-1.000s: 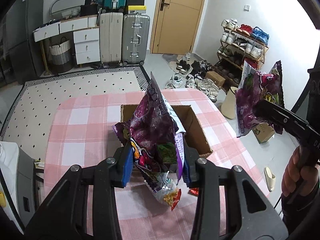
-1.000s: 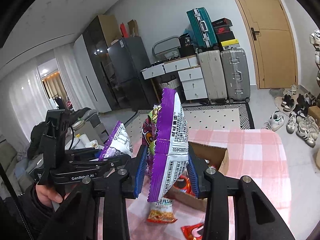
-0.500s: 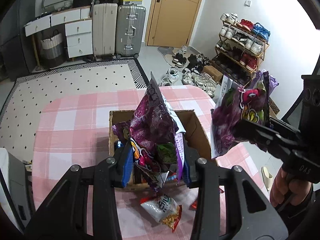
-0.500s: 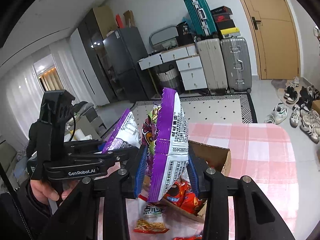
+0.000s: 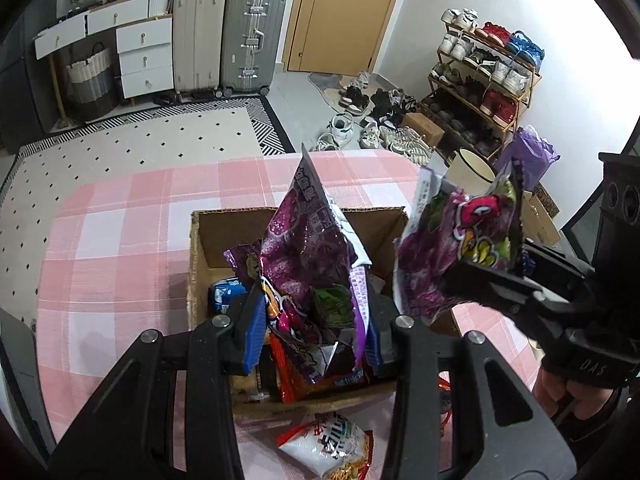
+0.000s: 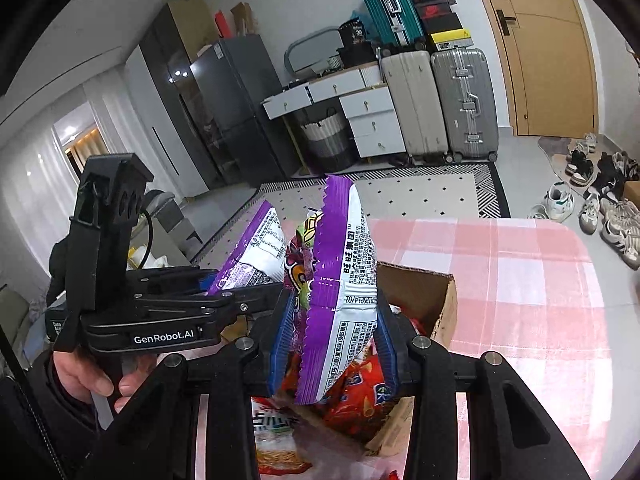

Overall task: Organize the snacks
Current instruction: 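Open both grippers to drop the purple bags into the box, then withdraw both grippers from the box toward the noodle bag and Oreo pack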

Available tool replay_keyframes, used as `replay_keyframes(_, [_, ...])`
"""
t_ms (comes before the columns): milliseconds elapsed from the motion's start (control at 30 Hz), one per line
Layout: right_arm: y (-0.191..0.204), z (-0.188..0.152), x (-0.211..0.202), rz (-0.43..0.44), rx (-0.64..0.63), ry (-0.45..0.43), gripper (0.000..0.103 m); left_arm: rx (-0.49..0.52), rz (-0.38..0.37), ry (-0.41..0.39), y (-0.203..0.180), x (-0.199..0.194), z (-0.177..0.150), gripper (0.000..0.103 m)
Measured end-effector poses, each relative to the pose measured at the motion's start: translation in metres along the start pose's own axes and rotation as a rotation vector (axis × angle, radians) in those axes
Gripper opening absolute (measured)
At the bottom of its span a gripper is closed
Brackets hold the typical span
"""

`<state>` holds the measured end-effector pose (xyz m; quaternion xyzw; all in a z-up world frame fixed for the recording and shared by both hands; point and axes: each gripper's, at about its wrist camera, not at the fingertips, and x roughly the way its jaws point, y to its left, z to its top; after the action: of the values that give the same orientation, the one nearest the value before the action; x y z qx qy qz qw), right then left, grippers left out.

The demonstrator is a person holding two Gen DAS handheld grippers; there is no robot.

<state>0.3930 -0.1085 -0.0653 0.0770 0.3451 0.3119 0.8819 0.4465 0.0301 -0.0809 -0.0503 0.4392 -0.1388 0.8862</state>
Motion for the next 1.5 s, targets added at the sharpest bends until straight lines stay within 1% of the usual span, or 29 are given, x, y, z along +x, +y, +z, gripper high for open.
replay_keyframes(100, [-0.002,-0.001,0.011,-0.02,-0.001,0.016,0.039,0.003,0.005,0.011,0.002,0.012,0.002,0.038])
replay_keyframes(133, [-0.003,-0.002,0.014,-0.017,0.002,0.021,0.041,0.004,0.004,0.013,0.003,0.016,0.003,0.043])
replay_keyframes(167, [-0.007,-0.003,0.014,-0.021,0.007,0.019,0.045,0.005,0.012,0.014,0.003,0.017,0.003,0.045])
replay_keyframes(233, [-0.01,-0.003,0.013,-0.03,0.018,0.003,0.049,-0.001,0.021,0.014,0.005,0.019,0.004,0.056])
replay_keyframes(267, [-0.013,-0.003,0.01,-0.026,0.023,-0.007,0.049,-0.005,0.024,0.009,0.007,0.018,0.005,0.06])
replay_keyframes(300, [-0.014,-0.003,0.007,-0.022,0.026,-0.015,0.049,-0.009,0.032,0.003,0.008,0.017,0.005,0.071])
replay_keyframes(333, [-0.014,-0.002,0.003,-0.024,0.027,-0.024,0.05,-0.016,0.047,-0.004,0.01,0.014,0.006,0.078])
replay_keyframes(433, [-0.013,-0.002,-0.008,-0.029,0.026,-0.046,0.05,-0.035,0.047,-0.026,0.012,0.002,0.006,0.078])
replay_keyframes(600, [-0.009,-0.006,-0.029,-0.034,0.024,-0.074,0.053,-0.034,0.071,-0.044,0.01,-0.015,-0.003,0.078])
replay_keyframes(700, [-0.001,-0.01,-0.043,-0.03,0.023,-0.087,0.058,-0.026,0.092,-0.052,0.001,-0.029,-0.012,0.078])
replay_keyframes(733, [0.0,-0.012,-0.047,-0.029,0.024,-0.092,0.063,-0.022,0.093,-0.06,-0.002,-0.038,-0.015,0.078])
replay_keyframes(767, [0.002,-0.014,-0.052,-0.027,0.024,-0.1,0.066,-0.019,0.092,-0.069,-0.004,-0.044,-0.018,0.078])
replay_keyframes(967, [0.019,-0.025,-0.082,-0.023,0.013,-0.137,0.067,-0.001,0.115,-0.128,-0.024,-0.084,-0.038,0.079])
replay_keyframes(1067, [0.027,-0.031,-0.097,-0.026,0.009,-0.155,0.071,0.012,0.126,-0.151,-0.035,-0.103,-0.048,0.081])
replay_keyframes(1300, [0.046,-0.041,-0.131,-0.032,-0.013,-0.186,0.076,0.049,0.139,-0.189,-0.063,-0.144,-0.064,0.084])
replay_keyframes(1367, [0.053,-0.045,-0.142,-0.034,-0.021,-0.196,0.08,0.049,0.141,-0.201,-0.069,-0.156,-0.067,0.086])
replay_keyframes(1500, [0.065,-0.055,-0.162,-0.032,-0.033,-0.223,0.084,0.065,0.145,-0.223,-0.08,-0.176,-0.077,0.087])
